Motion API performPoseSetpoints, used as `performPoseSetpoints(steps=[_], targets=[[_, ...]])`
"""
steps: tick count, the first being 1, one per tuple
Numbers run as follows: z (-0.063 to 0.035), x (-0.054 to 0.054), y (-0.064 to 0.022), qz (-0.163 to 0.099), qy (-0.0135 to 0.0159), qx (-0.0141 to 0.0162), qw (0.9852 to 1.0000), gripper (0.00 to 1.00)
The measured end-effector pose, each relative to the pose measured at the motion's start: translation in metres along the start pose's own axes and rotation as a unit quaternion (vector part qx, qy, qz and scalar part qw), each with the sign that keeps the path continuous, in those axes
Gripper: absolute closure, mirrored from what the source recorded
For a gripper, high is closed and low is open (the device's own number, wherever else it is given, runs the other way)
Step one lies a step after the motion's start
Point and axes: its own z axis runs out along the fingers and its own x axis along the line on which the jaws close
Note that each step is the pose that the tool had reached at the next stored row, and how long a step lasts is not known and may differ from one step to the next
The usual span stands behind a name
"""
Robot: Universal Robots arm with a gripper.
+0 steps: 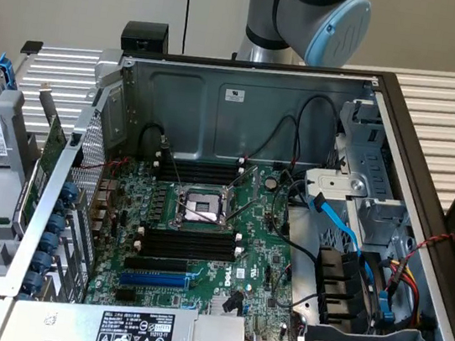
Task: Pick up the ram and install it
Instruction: 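Pick up the ram and move it above insertion slot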
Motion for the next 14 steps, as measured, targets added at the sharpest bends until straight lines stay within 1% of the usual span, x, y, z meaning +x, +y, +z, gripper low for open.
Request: performPoseSetpoints(steps=[2, 4, 7, 8, 10, 12, 14], targets=[[0.0005, 0.0, 0.0, -0.018, 0.0001, 0.0018, 0.9998, 0.9], [0.0007, 0.0, 0.0, -0.036, 0.0003, 0.004, 0.9993, 0.9], [0.0009, 0.0, 0.0, -0.064, 0.0002, 0.0088, 0.9979, 0.9], [0.0011, 0.0, -0.0001, -0.073, 0.0002, 0.0102, 0.9973, 0.9], [0.0017, 0.0, -0.0001, -0.091, 0.0003, 0.0119, 0.9958, 0.9], [0.0023, 0.0, -0.0001, -0.109, 0.0006, 0.0132, 0.9939, 0.9], [0.0031, 0.0, -0.0001, -0.127, 0.0009, 0.0136, 0.9918, 0.9]])
